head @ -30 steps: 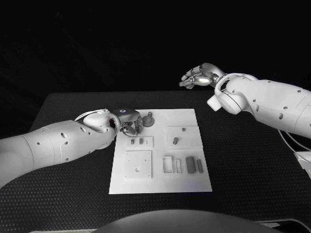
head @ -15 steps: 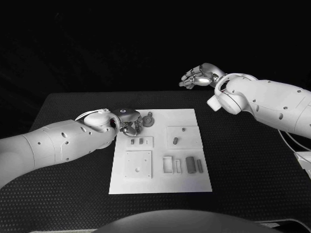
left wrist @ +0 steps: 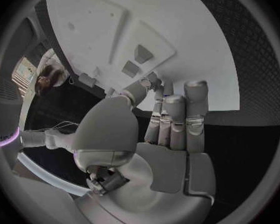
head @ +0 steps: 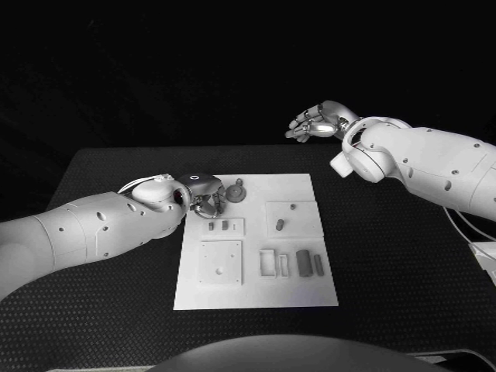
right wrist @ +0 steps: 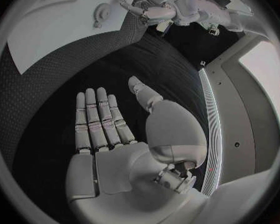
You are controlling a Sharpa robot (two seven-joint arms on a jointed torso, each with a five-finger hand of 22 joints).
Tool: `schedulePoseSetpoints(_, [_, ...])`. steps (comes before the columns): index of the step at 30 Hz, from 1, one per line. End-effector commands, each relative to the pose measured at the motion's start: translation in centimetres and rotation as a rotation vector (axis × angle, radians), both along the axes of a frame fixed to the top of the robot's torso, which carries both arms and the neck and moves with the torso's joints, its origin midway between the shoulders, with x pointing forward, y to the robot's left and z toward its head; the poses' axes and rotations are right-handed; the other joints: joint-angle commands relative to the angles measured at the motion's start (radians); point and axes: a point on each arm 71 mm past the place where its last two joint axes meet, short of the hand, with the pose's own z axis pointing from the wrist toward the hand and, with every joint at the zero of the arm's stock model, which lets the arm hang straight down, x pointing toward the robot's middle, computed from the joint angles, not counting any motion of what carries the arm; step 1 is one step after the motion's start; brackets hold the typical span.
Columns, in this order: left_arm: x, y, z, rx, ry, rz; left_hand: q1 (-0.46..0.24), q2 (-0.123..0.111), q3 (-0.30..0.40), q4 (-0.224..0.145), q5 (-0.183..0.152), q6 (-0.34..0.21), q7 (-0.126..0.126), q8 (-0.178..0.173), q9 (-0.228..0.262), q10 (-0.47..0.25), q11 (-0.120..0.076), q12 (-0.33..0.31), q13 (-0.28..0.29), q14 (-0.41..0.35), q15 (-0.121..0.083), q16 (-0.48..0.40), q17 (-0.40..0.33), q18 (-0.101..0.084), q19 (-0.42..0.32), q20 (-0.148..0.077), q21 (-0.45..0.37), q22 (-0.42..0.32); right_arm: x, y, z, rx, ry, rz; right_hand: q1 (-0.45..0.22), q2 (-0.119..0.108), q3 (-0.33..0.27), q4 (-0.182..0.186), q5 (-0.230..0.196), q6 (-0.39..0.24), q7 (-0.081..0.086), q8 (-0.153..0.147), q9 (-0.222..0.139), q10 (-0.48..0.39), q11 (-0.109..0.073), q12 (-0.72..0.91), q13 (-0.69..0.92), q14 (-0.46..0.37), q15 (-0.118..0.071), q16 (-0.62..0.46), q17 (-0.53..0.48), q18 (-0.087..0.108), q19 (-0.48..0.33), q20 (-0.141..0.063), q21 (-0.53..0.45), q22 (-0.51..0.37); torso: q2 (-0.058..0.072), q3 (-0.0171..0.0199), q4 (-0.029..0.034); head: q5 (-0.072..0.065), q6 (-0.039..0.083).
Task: Assemble the parts on the task board
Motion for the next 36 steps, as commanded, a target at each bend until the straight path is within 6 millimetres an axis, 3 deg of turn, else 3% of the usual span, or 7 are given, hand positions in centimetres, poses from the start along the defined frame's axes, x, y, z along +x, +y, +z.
schedulePoseSetpoints(1, [0.0,0.0,0.0,-0.005,-0.002,-0.001,0.001,-0.017,-0.008,-0.006,-0.002,-0.036,0.001,-0.019,-0.008,-0.012,0.003,-0.003,-0.002,-0.009,0.002,0.005,-0.003,0.126,0.002,-0.005,-0.007,0.000,0.0,0.1,0.0,-0.003,0.007,0.017,0.002,0.004,-0.009,0.000,-0.003,-0.006,0.026,0.006,-0.002,0.005,0.000,0.005,-0.001,-0.006,0.001,-0.003,-0.002,0.011,-0.001,0.010,-0.006,0.001,0.001,-0.0007,-0.0006,-0.001,-0.001])
schedulePoseSetpoints(7, [0.0,0.0,0.0,-0.011,-0.005,0.003,0.002,-0.024,-0.015,-0.006,-0.002,-0.087,-0.001,-0.041,-0.023,-0.032,0.009,-0.003,-0.005,-0.012,0.007,0.006,-0.007,0.133,0.003,0.000,-0.014,-0.002,0.0,0.1,0.0,-0.003,0.010,0.020,0.000,0.004,-0.010,0.000,-0.003,-0.006,0.026,0.006,-0.002,0.004,0.000,0.005,-0.002,-0.007,0.002,-0.004,-0.002,0.011,-0.001,0.010,-0.007,0.001,0.000,-0.0005,0.0009,-0.002,-0.001])
schedulePoseSetpoints(22, [0.1,0.9,0.0,-0.007,-0.002,0.024,0.006,-0.027,-0.018,-0.005,-0.002,-0.115,0.000,-0.050,-0.030,-0.038,0.011,-0.001,-0.005,-0.013,0.009,0.008,-0.010,0.138,0.005,0.003,-0.019,-0.003,0.0,0.0,-0.1,-0.004,0.011,0.020,-0.001,0.004,-0.010,0.000,-0.003,-0.006,0.026,0.006,-0.002,0.004,0.000,0.006,-0.003,-0.008,0.002,-0.004,-0.002,0.011,-0.002,0.011,-0.007,0.001,0.000,-0.0006,0.0008,-0.002,-0.001])
schedulePoseSetpoints(36, [1.1,5.5,0.2,0.008,-0.028,0.140,0.030,-0.023,-0.007,-0.011,0.001,-0.104,0.005,-0.037,-0.028,-0.038,0.010,0.001,-0.003,-0.014,0.009,0.009,-0.014,0.140,0.005,0.004,-0.023,-0.002,0.1,-1.6,0.0,-0.032,-0.007,-0.009,0.004,0.001,-0.008,-0.002,-0.003,-0.006,0.026,0.006,-0.003,0.004,0.000,0.007,-0.005,-0.008,0.002,-0.004,-0.002,0.012,-0.002,0.010,-0.008,0.002,0.000,-0.0006,0.0010,-0.001,0.005])
